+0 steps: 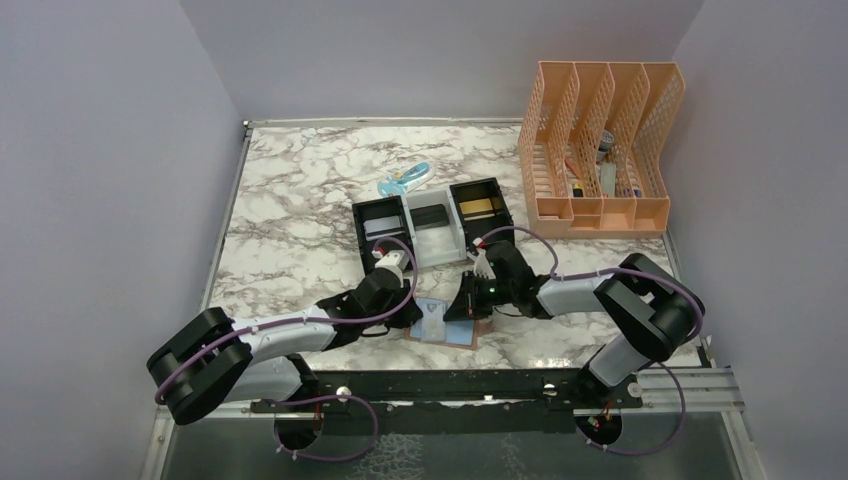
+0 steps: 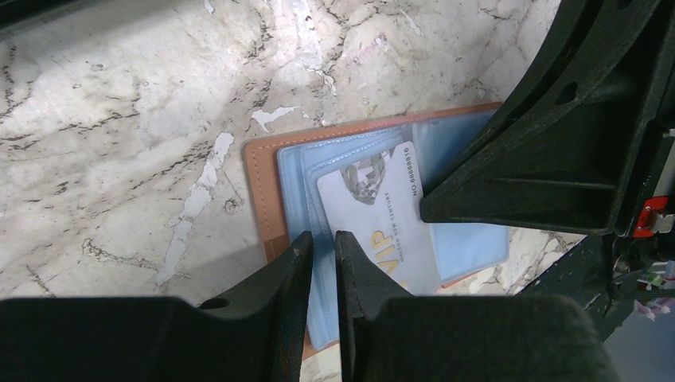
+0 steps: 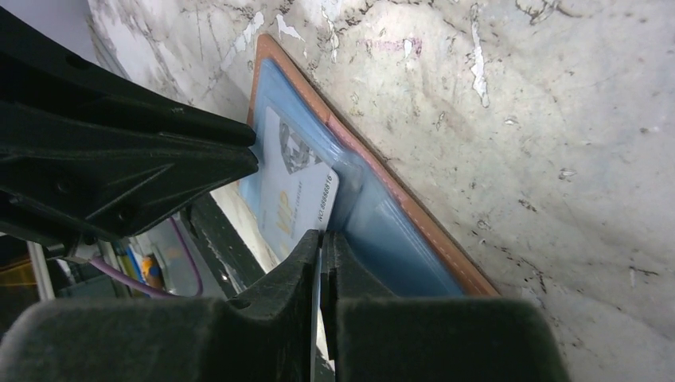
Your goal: Take the credit cards out of the card holder
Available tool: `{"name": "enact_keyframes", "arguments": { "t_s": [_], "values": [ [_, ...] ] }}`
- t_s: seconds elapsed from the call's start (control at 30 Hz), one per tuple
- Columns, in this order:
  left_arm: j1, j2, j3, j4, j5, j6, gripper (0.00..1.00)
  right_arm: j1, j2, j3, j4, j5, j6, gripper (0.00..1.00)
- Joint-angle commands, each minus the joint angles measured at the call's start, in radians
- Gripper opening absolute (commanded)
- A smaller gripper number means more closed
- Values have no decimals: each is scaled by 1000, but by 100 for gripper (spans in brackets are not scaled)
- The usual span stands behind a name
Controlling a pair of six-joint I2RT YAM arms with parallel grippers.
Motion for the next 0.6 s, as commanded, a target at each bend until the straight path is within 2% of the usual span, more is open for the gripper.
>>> {"name": "enact_keyframes", "arguments": {
  "t_s": [0.0,0.27,0.57],
  "values": [
    [-12,10,-19,-34,-19,-6,20,-3,19,-18,83,-50,52,3],
    [-13,-23,-30,-56,-37,-9,20,-27,-19,-49,33,-48,5,1],
    [-13,-54,-41,-70,-44,-16,20,-86,-26,-73,26,-122,-17,1]
  ]
}}
